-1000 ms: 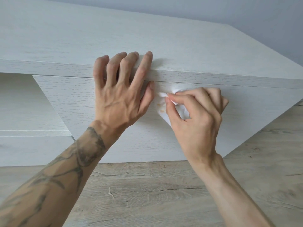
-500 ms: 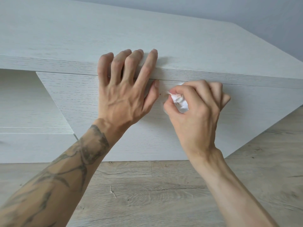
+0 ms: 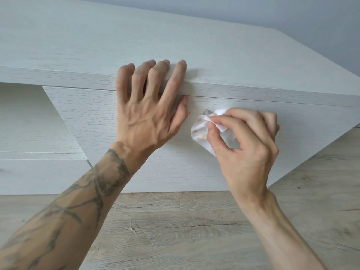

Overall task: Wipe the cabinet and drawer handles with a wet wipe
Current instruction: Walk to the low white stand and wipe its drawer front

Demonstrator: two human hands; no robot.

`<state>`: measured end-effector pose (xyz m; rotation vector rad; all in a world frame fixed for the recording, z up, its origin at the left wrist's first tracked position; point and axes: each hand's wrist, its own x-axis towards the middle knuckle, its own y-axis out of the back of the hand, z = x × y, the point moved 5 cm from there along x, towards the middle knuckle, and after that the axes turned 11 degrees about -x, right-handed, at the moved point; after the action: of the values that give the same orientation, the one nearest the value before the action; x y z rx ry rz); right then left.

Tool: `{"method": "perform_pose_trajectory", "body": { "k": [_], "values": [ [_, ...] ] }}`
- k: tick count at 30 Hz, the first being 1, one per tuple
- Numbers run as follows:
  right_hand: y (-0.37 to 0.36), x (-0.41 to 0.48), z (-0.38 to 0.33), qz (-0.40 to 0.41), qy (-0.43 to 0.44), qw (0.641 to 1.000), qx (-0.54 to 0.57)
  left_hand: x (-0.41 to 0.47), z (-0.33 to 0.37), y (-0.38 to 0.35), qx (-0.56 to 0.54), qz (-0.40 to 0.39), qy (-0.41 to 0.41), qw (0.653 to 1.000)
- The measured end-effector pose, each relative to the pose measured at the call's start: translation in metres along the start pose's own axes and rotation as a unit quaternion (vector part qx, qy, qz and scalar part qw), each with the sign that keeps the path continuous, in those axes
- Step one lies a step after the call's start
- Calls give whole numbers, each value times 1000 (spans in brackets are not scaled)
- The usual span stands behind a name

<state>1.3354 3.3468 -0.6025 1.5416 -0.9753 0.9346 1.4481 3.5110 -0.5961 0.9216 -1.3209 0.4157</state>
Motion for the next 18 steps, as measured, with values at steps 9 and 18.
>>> {"method": "perform_pose_trajectory", "body": {
  "k": [9,18],
  "values": [
    [15,3,4,6,-41,997,66,0,1,0,6,0,0,1000],
    [-1,-7,7,-2,43,998,45,1,0,1,3,1,-4,1000]
  ]
}}
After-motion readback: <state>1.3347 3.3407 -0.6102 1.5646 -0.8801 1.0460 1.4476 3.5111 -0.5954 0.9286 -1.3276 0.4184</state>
